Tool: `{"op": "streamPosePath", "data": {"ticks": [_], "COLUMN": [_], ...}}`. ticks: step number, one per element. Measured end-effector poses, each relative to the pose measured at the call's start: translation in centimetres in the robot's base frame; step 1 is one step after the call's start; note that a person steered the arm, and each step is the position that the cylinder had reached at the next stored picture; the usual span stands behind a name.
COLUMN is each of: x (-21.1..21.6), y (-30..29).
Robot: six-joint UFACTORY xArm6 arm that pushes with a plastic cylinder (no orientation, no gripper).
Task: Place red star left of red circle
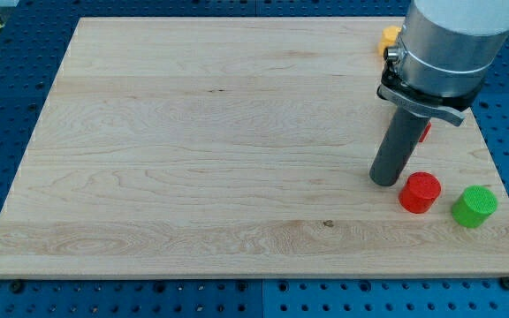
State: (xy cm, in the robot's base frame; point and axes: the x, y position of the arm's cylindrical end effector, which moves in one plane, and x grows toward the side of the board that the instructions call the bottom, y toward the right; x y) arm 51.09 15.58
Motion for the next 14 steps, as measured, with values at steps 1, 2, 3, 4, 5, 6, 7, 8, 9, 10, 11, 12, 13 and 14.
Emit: {"op": "streamPosePath", "data": {"ticks": [1,2,3,4,5,6,7,8,9,10,11,12,13,14], "x": [1.9,3.5,0.7,-2.7,-3.5,-6.7,-9.2,-7.5,-8.2,-12.6,-13.9,-12.5,-12.5,-12.6], "y": [2.7,3.7,2.0,2.1,5.8,7.0,7.0,8.0,8.7,7.1,1.5,-3.4,-2.8,0.5]}}
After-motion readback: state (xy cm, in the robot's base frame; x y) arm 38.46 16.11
